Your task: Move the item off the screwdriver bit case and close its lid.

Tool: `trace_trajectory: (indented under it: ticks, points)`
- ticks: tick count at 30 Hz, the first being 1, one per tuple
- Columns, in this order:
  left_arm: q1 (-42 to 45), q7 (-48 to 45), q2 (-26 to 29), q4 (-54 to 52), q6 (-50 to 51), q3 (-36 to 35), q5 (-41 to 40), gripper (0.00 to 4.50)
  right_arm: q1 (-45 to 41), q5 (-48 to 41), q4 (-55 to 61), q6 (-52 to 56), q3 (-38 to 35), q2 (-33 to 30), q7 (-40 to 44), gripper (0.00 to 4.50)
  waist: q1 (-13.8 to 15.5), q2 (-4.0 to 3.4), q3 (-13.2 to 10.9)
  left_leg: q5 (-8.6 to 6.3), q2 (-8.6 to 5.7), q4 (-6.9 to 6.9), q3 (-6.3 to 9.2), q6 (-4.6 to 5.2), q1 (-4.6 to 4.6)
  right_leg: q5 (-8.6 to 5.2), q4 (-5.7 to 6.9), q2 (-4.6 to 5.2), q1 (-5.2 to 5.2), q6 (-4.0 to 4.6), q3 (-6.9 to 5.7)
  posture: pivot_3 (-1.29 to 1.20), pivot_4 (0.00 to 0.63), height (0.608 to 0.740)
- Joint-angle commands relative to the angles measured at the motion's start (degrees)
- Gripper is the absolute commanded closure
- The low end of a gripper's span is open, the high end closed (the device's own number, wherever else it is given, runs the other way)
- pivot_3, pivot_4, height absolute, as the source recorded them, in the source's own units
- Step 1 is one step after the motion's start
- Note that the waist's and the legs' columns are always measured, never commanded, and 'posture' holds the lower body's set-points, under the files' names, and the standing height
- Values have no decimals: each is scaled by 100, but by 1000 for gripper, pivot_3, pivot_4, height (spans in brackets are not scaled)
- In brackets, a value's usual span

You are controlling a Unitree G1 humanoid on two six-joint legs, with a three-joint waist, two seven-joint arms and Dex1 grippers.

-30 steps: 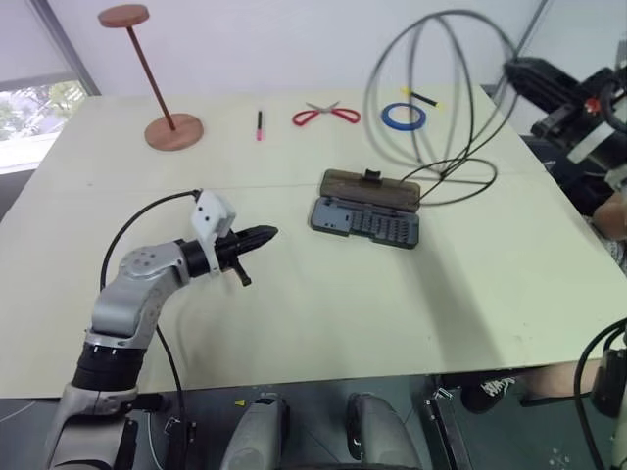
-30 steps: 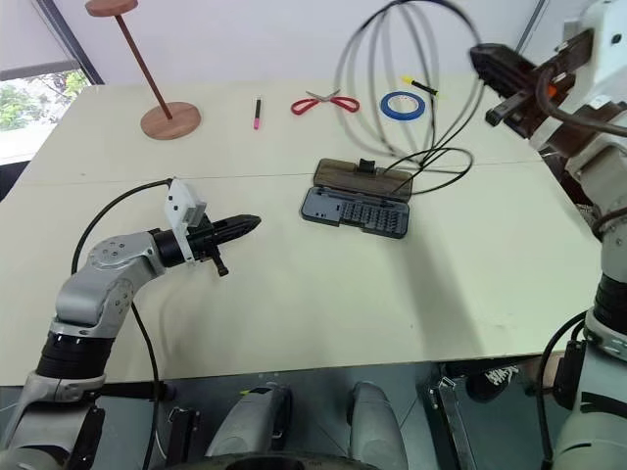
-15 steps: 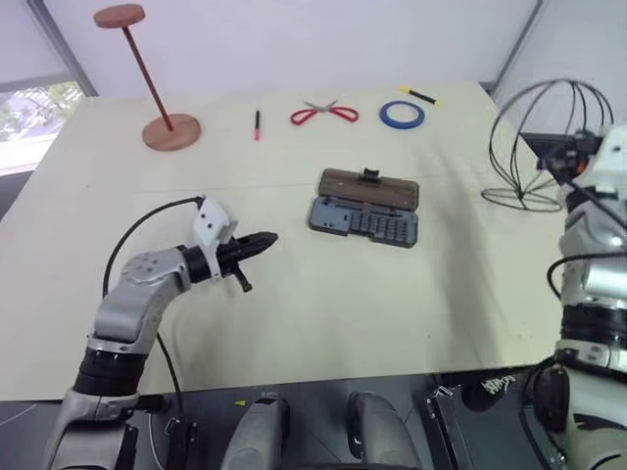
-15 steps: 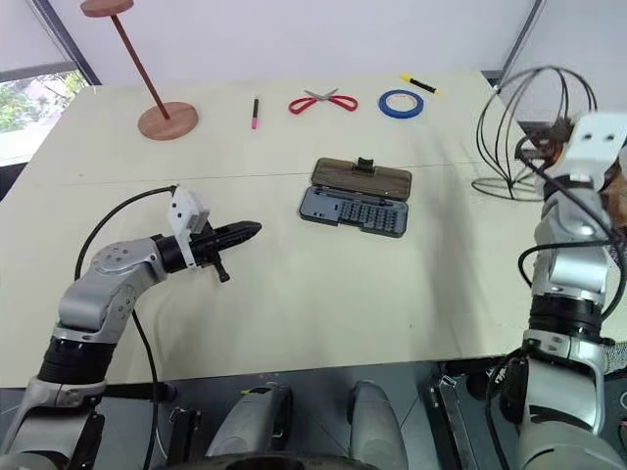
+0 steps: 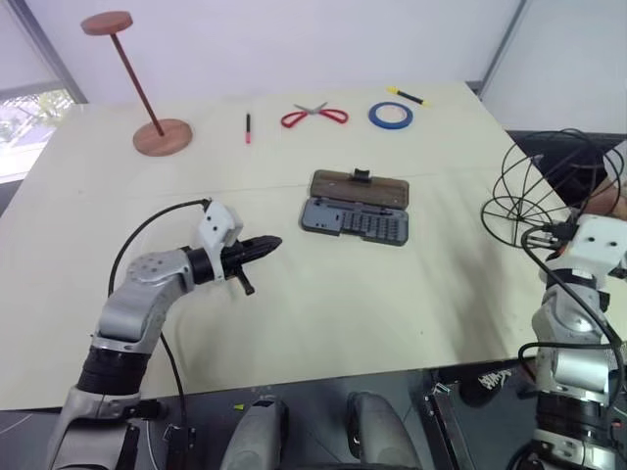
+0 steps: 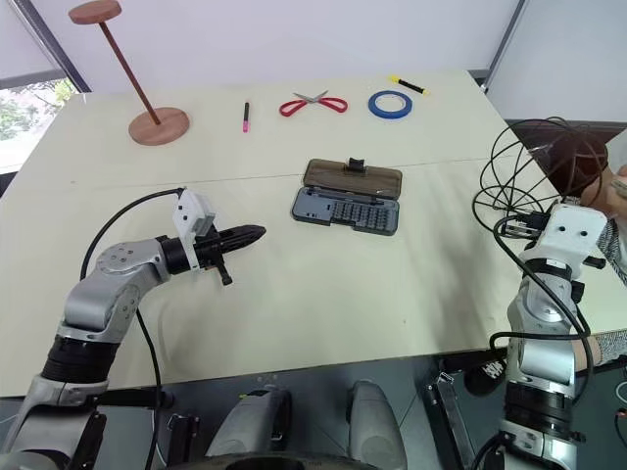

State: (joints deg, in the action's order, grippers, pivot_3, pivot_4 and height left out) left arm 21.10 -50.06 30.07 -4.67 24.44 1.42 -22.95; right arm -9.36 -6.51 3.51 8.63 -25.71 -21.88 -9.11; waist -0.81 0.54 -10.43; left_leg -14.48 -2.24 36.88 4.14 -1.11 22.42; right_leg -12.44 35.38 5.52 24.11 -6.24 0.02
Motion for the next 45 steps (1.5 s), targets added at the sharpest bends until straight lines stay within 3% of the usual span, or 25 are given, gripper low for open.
trace_trajectory:
  ticks: [1,7,10,15,25,28,30,35,41,45]
  points:
    - [156,-48,-20,-11,-152,21,50,4500,-119,-248,35,466,-216,62,-38,4459,5,0,0,0,0,0,0,0,0,-2,0,0,-1,3,0,0,150,740]
    - [149,-52,-78,50,-236,38,120,4500,-429,-609,-82,1035,-415,81,47,4459,2,3,2,0,-1,1,1,0,0,-2,-3,0,-4,3,-2,0,150,740]
    - [102,-24,-132,16,-249,40,146,4500,-443,-644,-3,1180,-389,11,176,3098,6,-8,-5,0,-1,0,1,0,0,-1,-6,1,-5,1,-2,0,150,740]
    - [67,-10,-207,31,-283,78,183,4500,-148,-577,603,1536,-351,-21,230,428,13,-21,-8,0,-2,-3,0,0,3,4,-5,1,1,-8,-2,0,150,740]
    - [116,-28,-300,185,-381,116,233,4500,1241,-1143,3545,3497,388,-115,963,428,-16,-23,-7,-1,2,-4,14,1,1,-5,1,0,2,4,-4,0,150,740]
    - [57,20,-342,180,-432,128,262,4500,-195,-1698,3403,4410,811,-104,1096,428,-43,-24,-8,-1,4,0,20,1,0,-4,0,0,3,7,-4,0,150,740]
    - [-33,57,-330,104,-433,87,246,4500,-1319,-1661,2720,4571,1032,-167,1163,428,-84,-35,-17,-1,5,10,15,1,0,2,1,0,5,16,-3,0,150,740]
    - [-113,191,-277,48,-506,11,314,4500,-2976,-1175,140,4195,1423,-483,1528,428,76,-19,-11,-1,2,-3,36,3,11,13,-2,-8,3,0,-38,0,150,740]
    - [-356,408,-220,-258,-441,-132,307,4500,-4353,-533,-3202,3077,1842,-476,1852,428,1,-23,-14,-1,-6,-10,14,3,35,16,-14,1,27,-2,-24,0,150,740]
    - [-550,542,-207,-466,-393,-186,306,4500,-4908,-366,-4673,2449,1778,-348,1840,428,-28,-24,-15,-1,-4,-14,12,2,32,17,-11,0,31,-2,-23,0,150,740]
